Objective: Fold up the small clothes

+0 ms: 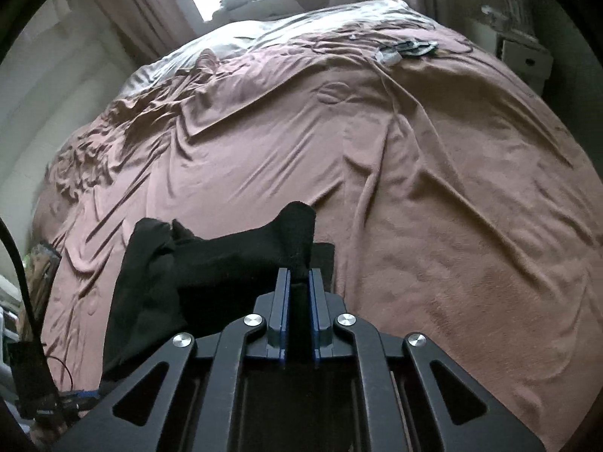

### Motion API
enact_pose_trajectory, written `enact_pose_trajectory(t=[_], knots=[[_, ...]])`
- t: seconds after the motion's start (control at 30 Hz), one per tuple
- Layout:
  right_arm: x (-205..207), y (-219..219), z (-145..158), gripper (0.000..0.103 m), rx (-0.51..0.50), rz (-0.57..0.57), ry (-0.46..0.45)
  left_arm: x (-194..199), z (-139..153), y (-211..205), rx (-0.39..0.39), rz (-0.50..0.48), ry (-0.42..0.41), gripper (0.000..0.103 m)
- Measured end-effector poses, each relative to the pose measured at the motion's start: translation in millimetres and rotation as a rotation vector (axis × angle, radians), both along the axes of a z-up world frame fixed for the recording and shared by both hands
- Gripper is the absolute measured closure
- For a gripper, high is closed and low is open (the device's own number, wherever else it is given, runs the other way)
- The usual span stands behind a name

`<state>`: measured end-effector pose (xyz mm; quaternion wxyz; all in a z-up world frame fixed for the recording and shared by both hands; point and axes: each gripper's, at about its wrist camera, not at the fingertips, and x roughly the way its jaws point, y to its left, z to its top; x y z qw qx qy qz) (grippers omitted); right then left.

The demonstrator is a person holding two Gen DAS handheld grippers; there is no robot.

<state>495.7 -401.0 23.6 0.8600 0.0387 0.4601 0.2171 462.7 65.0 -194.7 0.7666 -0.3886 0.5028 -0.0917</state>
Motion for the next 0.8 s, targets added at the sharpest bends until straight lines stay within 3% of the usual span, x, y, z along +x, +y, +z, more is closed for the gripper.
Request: enact_pose_trajectory(t=[0.17,0.23,0.3,0.4,0.57,0.7,0.8], knots=[[8,5,-20,0.086,-0.045,-0.018,0.093,2,-2,0,-0.011,0.002,0.005,0.060],[3,2,-15,0.072,-0.032,-0.031,0.082,2,-3,0,-0.014,0.003,0.006,0.060],[-7,-1,-3,0.042,-0.024,-0.032,0.051,3,-3,0,-0.011,0.002,0.005,0.060],[-29,1,16,0.041,-0.028,0.017,-0.006,3,-2,0,-0.008,0.002,0.001,0.060],[-64,14,25,0.041,-0.043,0.141,-0.025,1,-2,2,-0.017,0.004,-0.002,0.060],[-91,26,30,0.029,-0.075,0.222,-0.051,-1,-2,3,-0.021,0.004,-0.007,0.060],[-107,36,30,0.027,-0.081,0.280,-0.046,-3,-2,5,-0.032,0.005,-0.011,0.060]])
